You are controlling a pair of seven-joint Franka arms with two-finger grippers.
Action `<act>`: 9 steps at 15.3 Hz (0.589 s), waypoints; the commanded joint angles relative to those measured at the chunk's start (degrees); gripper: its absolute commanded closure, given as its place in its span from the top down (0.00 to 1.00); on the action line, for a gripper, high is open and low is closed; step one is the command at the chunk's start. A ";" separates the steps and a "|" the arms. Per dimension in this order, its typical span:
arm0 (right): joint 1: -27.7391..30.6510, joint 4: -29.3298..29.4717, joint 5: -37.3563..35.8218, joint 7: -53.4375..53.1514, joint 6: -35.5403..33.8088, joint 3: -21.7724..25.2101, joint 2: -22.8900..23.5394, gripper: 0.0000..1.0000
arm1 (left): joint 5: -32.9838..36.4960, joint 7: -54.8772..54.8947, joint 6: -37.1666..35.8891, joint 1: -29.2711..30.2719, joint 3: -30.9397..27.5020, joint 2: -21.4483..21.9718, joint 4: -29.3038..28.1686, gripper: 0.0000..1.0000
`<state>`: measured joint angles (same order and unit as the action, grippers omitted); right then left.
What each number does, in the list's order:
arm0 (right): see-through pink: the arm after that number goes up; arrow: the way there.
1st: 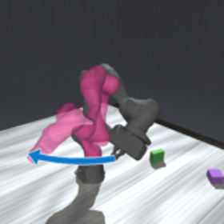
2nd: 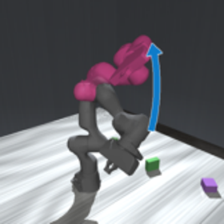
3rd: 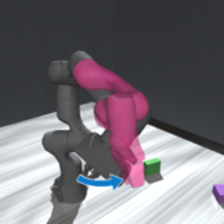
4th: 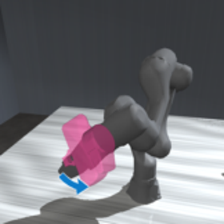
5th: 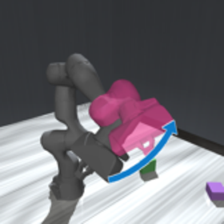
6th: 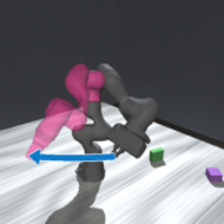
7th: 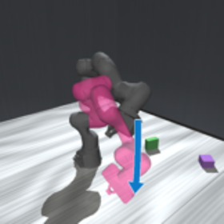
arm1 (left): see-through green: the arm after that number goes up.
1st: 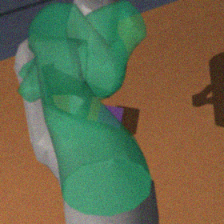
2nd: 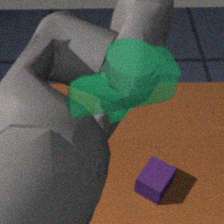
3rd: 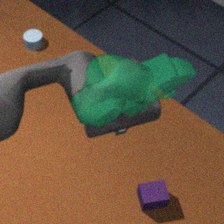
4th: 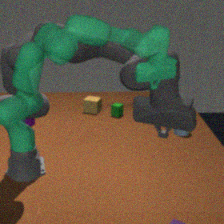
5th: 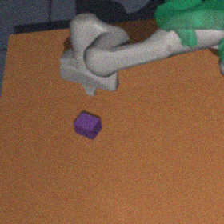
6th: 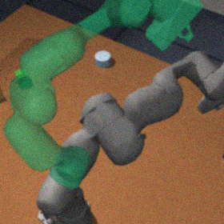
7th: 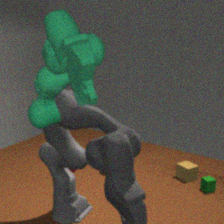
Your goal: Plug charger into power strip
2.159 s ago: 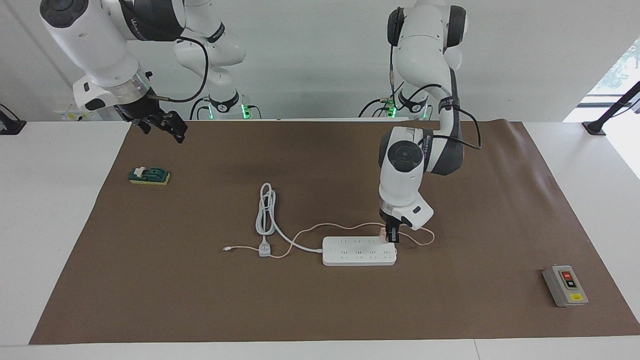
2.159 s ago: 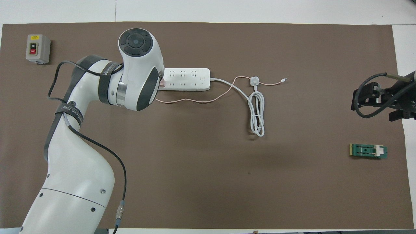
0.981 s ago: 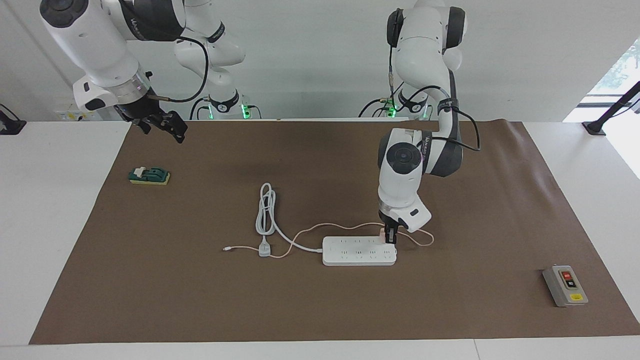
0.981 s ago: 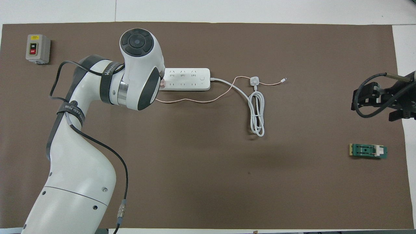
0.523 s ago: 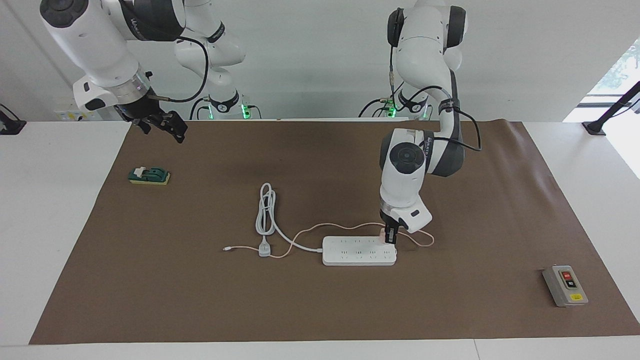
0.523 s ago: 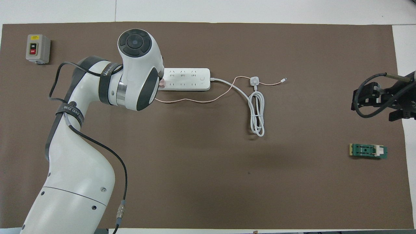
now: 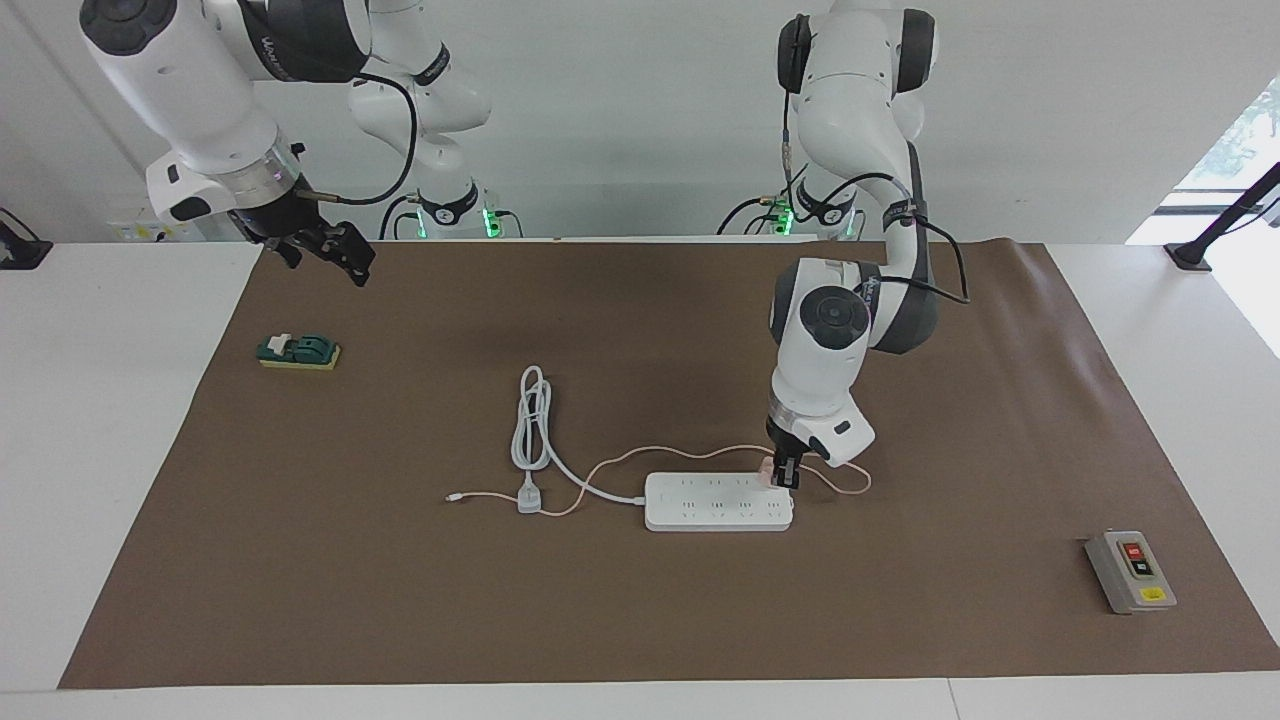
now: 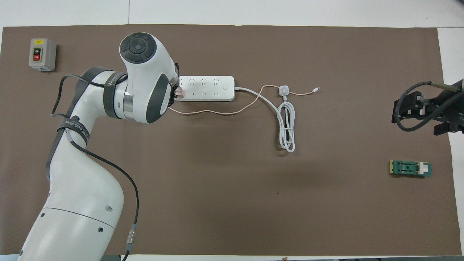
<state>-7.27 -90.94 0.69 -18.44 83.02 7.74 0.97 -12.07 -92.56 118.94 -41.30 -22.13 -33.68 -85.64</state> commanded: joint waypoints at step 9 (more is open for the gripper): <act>1.03 -1.61 -0.43 1.04 0.21 -0.97 -1.50 1.00 | -0.07 -5.18 2.35 -0.45 1.12 -3.33 -0.93 0.00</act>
<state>-7.27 -90.94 0.69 -18.44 83.02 7.74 0.97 -12.04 -98.23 119.47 -41.33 -21.98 -34.16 -85.85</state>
